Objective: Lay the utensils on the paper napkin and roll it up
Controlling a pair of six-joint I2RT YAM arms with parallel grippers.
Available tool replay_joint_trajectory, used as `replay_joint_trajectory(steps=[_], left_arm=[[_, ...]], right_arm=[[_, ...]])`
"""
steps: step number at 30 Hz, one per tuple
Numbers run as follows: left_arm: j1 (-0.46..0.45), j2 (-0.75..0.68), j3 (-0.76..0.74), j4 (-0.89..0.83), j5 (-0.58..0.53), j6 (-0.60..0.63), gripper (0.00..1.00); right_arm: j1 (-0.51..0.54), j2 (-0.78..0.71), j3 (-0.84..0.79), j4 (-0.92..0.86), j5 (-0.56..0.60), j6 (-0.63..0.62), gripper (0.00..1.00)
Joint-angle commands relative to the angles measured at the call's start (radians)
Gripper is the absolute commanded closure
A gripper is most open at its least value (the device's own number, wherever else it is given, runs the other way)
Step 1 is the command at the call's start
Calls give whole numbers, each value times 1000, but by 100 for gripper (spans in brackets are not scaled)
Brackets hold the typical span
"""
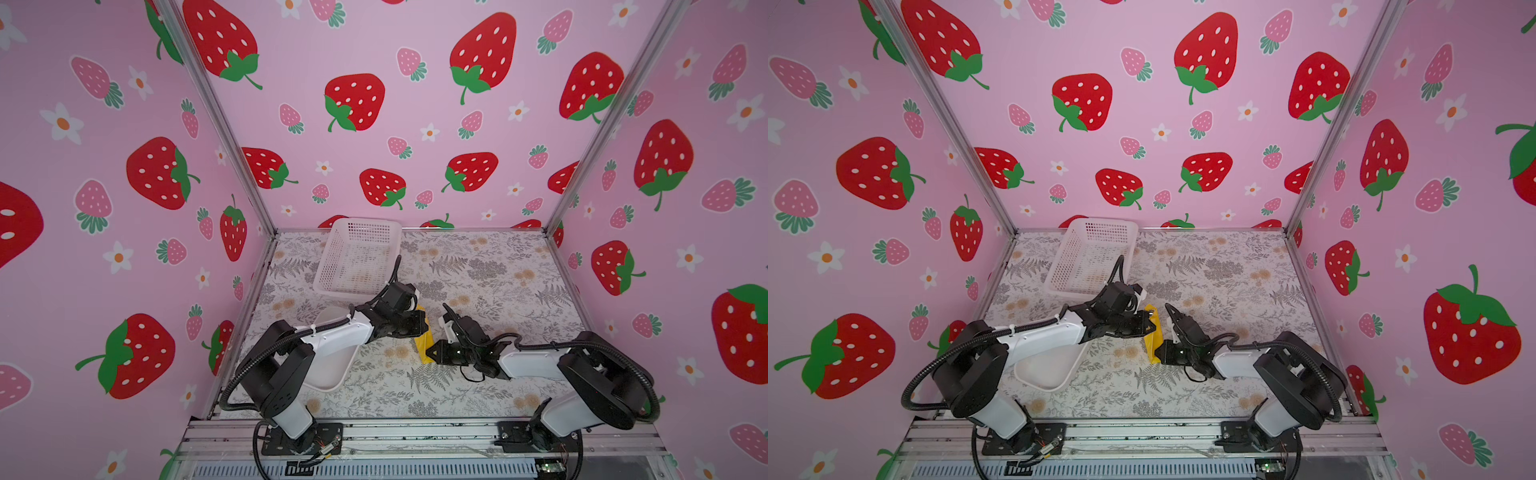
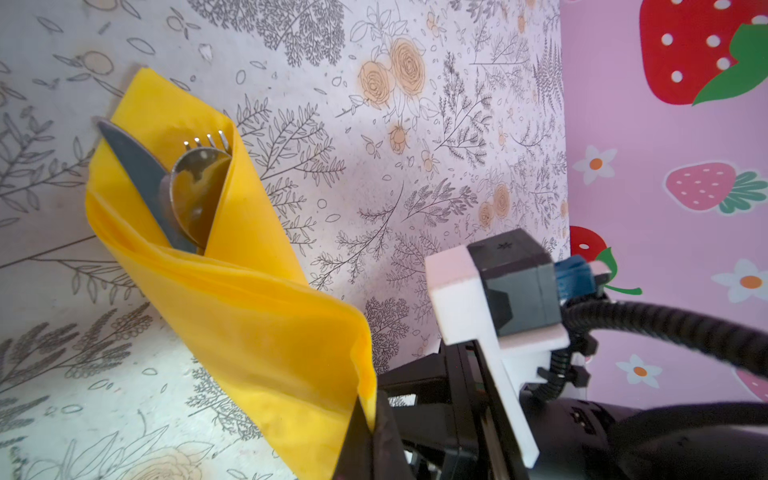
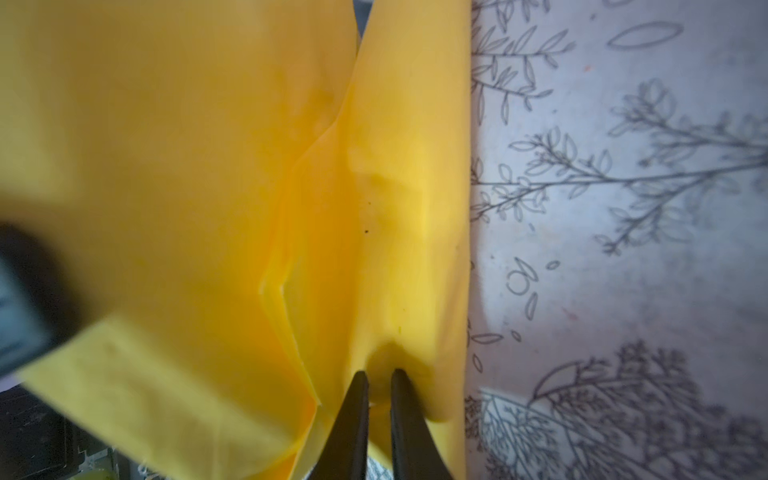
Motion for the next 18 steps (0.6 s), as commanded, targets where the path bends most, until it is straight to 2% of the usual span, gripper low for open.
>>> replay_joint_trajectory(steps=[1, 10, 18], left_arm=[[-11, 36, 60, -11, 25, -15, 100], [-24, 69, 92, -16, 30, -25, 100], [-25, 72, 86, -34, 16, -11, 100]], right_arm=[[-3, 23, -8, -19, -8, -14, 85], [-4, 23, -19, 27, -42, -8, 85], [-41, -55, -30, 28, -40, -18, 84]])
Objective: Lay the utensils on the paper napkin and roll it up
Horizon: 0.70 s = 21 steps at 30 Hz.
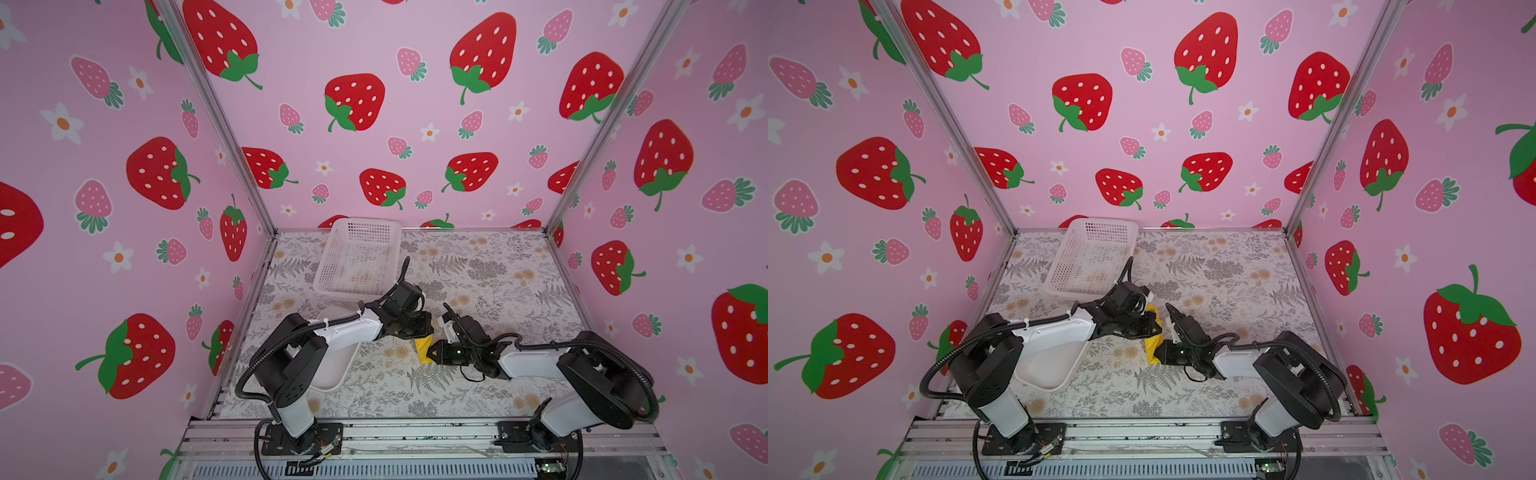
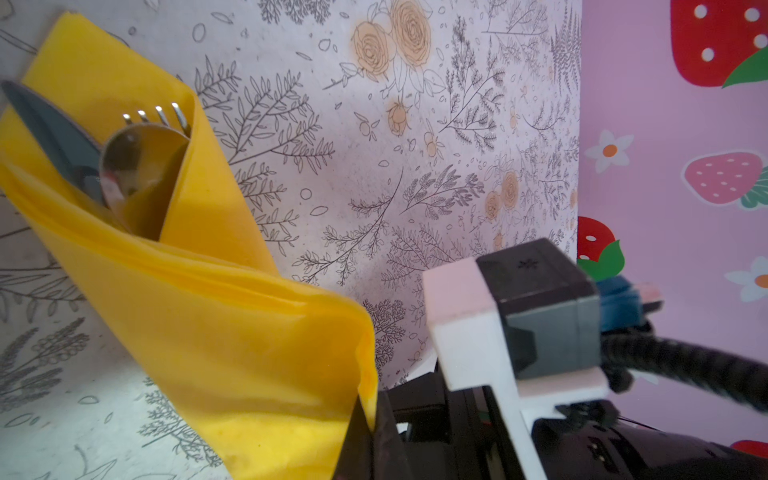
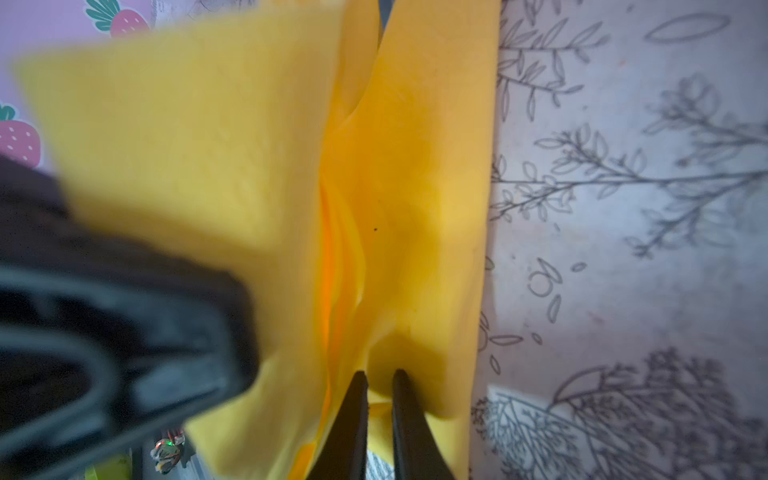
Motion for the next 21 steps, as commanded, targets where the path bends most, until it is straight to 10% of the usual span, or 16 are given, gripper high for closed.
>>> replay_joint_trajectory(steps=[1, 21], left_arm=[[-2, 3, 35, -16, -3, 6, 100], [-4, 38, 73, -10, 12, -2, 100]], right_arm=[[-24, -55, -27, 2, -5, -15, 84], [-43, 14, -53, 30, -37, -38, 84]])
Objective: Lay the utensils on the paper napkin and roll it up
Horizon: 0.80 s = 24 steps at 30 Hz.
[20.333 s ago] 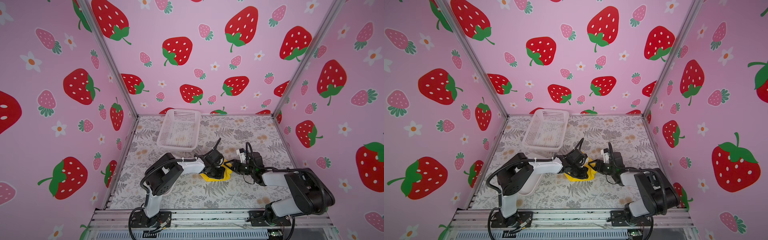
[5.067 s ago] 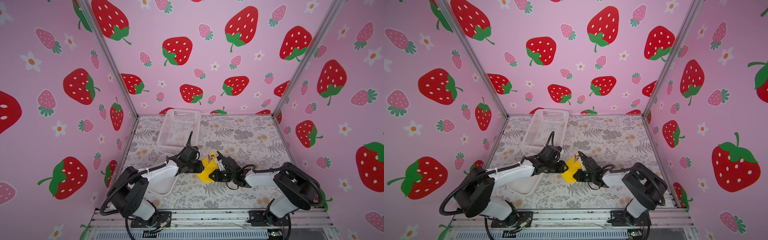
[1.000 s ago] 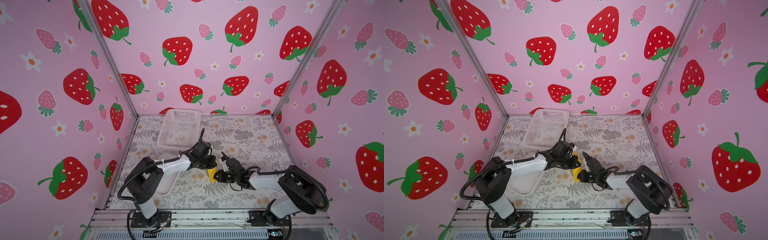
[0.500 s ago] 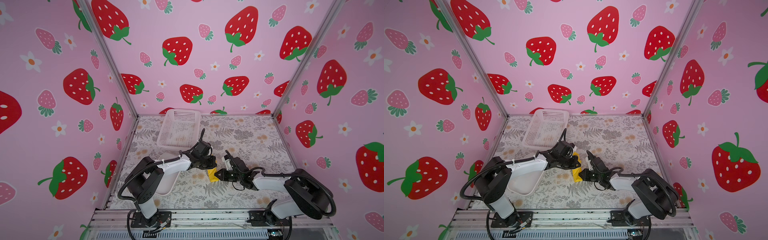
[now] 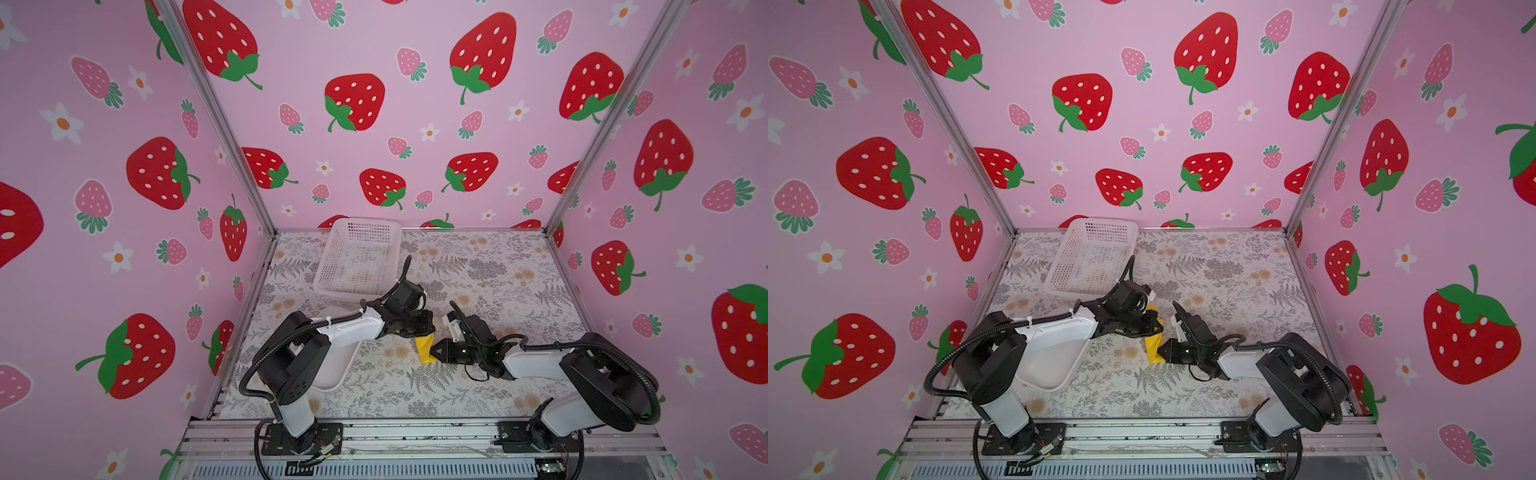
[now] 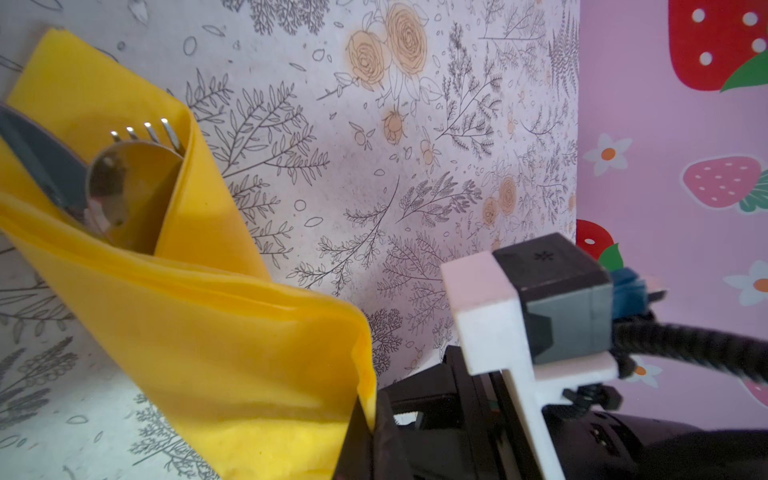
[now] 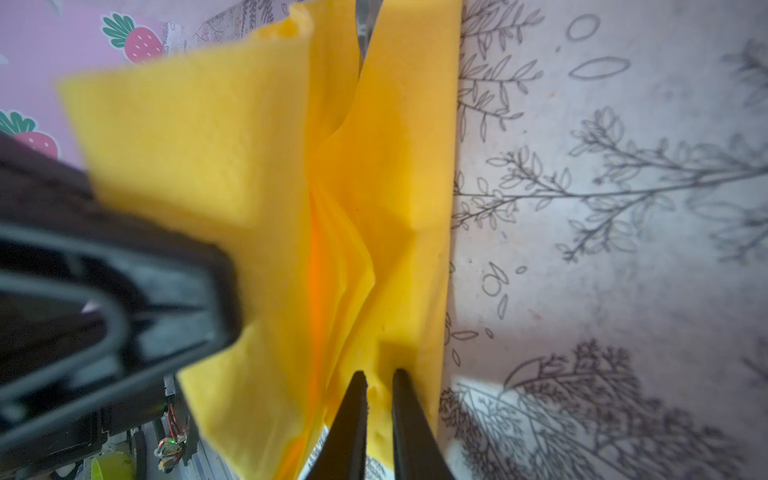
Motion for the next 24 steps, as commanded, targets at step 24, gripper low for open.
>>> replay_joint_trajectory(steps=[24], left_arm=[[-16, 95, 99, 60, 69, -63, 100]], right_arm=[[-4, 35, -45, 27, -9, -1, 84]])
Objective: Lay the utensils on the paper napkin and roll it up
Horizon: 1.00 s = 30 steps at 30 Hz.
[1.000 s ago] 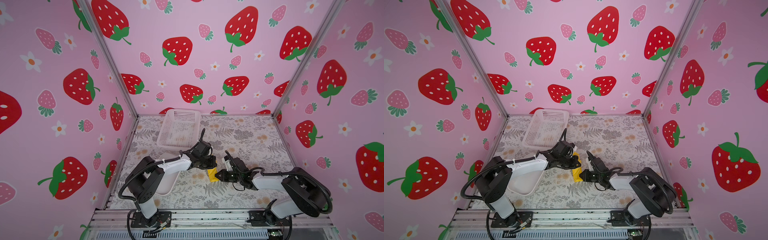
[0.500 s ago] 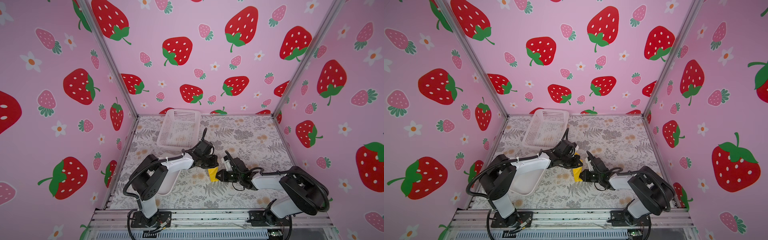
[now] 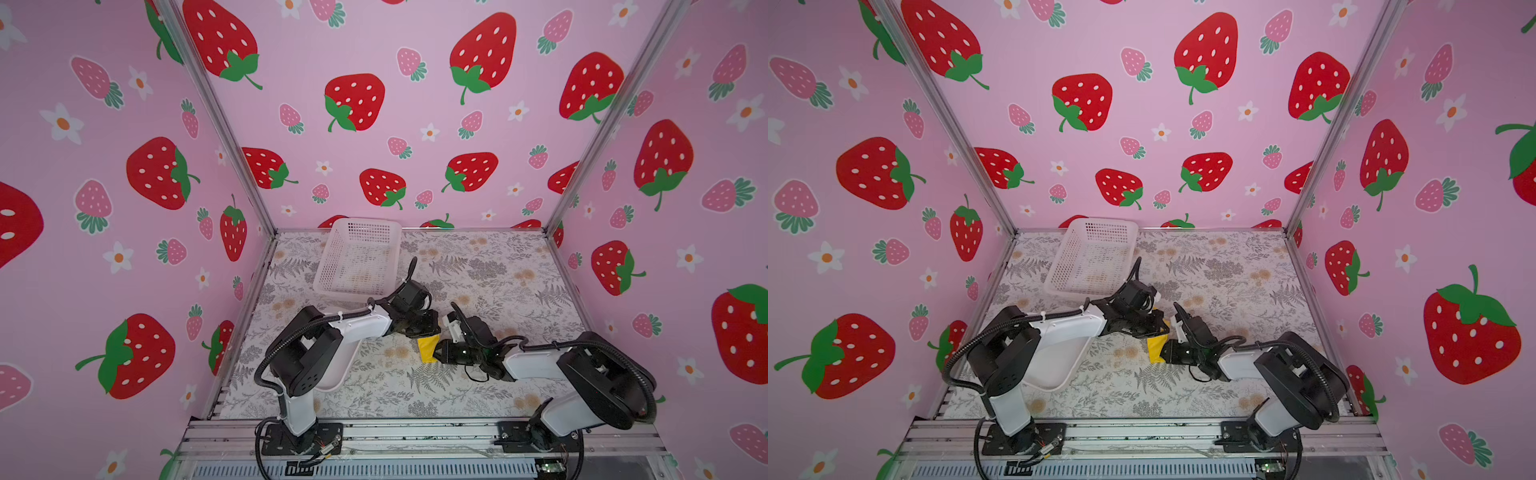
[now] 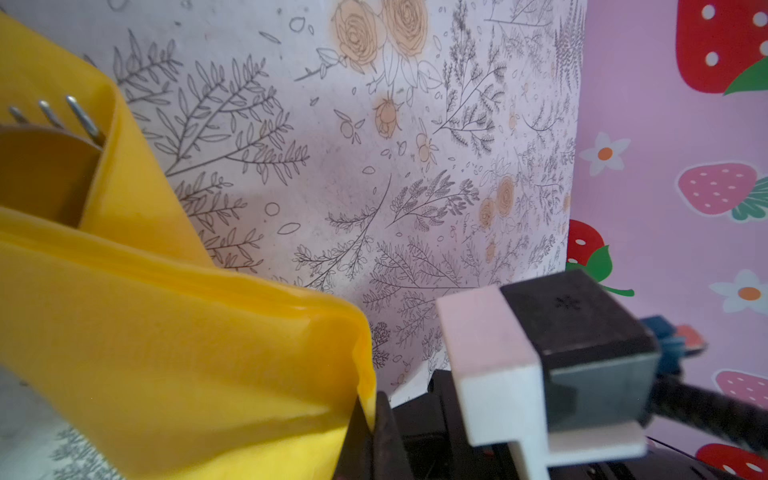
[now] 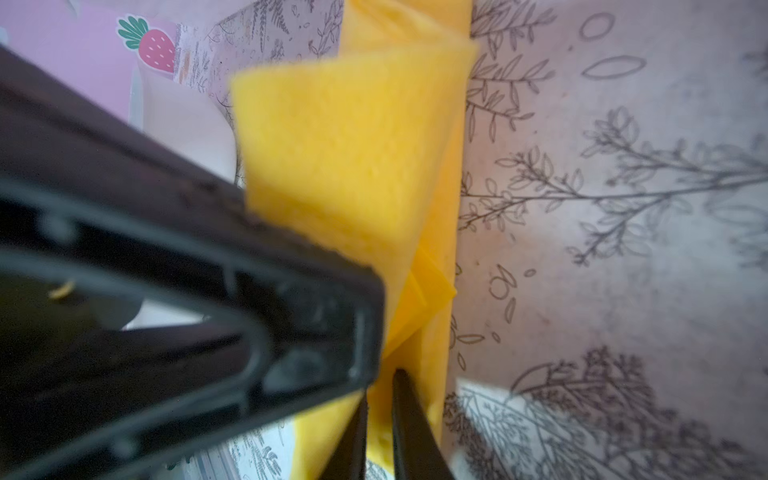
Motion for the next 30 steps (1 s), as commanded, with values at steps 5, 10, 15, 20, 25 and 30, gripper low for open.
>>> replay_joint_trajectory(steps=[5, 10, 15, 20, 25, 30], left_arm=[[-5, 22, 50, 45, 48, -13, 100], [-5, 24, 46, 45, 50, -14, 100], [-5, 28, 39, 44, 48, -18, 100], [-5, 37, 38, 33, 45, -14, 100], [-5, 45, 39, 27, 43, -10, 100], [-5, 51, 43, 22, 40, -7, 100]], right_arm=[[-4, 17, -33, -23, 7, 3, 84], [-4, 18, -30, -22, 7, 3, 84], [-3, 18, -27, -9, 0, 9, 84], [-4, 3, -21, -5, 3, 13, 84], [-6, -53, -29, -23, 35, 15, 83], [-20, -115, -61, -28, 58, 33, 82]])
